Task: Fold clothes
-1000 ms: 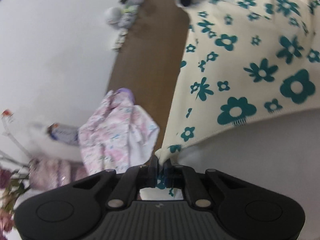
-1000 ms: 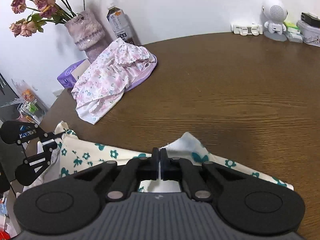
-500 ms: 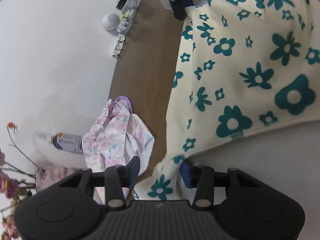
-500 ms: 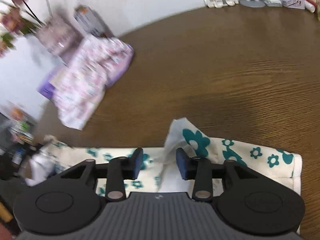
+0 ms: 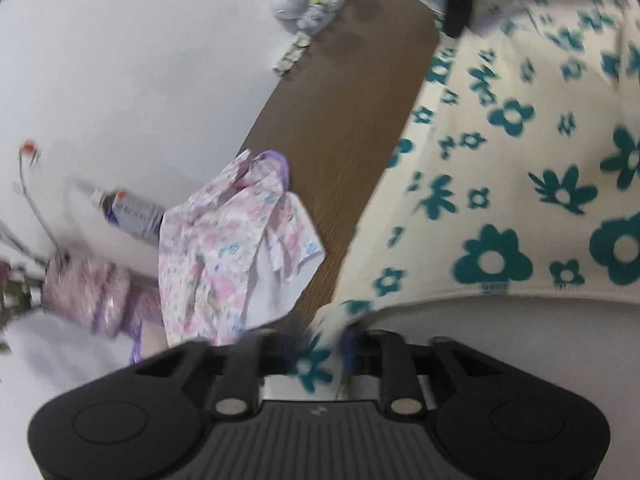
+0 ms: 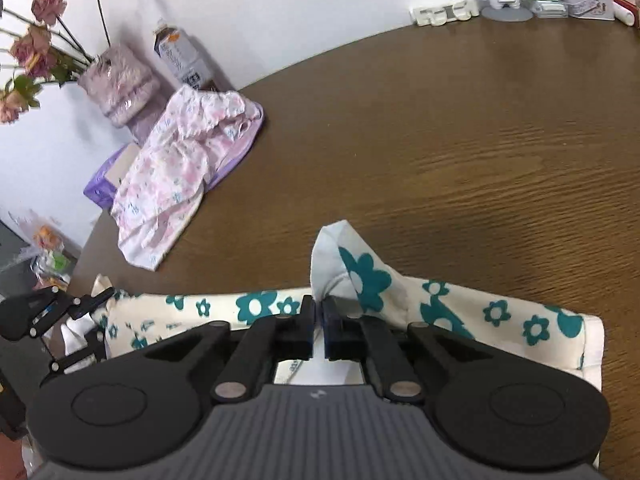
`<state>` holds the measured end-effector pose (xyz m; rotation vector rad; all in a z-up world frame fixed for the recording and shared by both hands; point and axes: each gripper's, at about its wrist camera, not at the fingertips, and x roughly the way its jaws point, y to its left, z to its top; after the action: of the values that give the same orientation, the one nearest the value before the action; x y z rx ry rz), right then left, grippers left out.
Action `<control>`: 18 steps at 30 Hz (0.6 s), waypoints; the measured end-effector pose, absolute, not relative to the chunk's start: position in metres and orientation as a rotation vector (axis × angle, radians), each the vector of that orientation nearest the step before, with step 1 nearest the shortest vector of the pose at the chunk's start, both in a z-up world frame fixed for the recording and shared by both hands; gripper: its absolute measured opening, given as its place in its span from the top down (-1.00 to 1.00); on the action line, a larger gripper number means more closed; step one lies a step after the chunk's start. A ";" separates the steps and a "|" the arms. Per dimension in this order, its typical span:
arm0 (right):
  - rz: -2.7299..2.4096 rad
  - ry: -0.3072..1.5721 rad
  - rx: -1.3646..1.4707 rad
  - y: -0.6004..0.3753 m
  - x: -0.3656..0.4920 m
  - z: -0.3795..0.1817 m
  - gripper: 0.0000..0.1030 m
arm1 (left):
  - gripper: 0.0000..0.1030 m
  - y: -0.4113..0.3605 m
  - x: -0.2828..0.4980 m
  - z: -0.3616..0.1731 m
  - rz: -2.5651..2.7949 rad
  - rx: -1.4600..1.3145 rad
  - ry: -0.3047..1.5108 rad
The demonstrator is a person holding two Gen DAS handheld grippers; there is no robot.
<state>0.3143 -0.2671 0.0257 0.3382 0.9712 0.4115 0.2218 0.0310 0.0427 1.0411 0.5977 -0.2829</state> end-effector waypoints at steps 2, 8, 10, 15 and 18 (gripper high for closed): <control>0.425 0.958 0.360 -0.274 0.304 0.035 0.54 | -0.26 0.043 0.212 0.058 -0.268 0.979 0.602; 0.408 0.928 0.316 -0.275 0.287 0.049 0.31 | -0.25 0.086 0.191 0.113 -0.404 0.450 0.734; 0.395 0.934 0.316 -0.271 0.287 0.047 0.31 | -0.25 0.085 0.188 0.114 -0.434 0.300 0.778; 0.361 0.947 0.315 -0.262 0.289 0.044 0.32 | -0.19 0.086 0.209 0.091 -0.380 -0.108 0.937; 0.363 0.954 0.309 -0.258 0.292 0.040 0.32 | -0.15 0.103 0.228 0.079 -0.304 -0.358 0.937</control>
<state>0.2925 -0.2579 0.0403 0.3091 0.9540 0.3634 0.2278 0.1028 0.0790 -0.3580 0.9372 -0.3039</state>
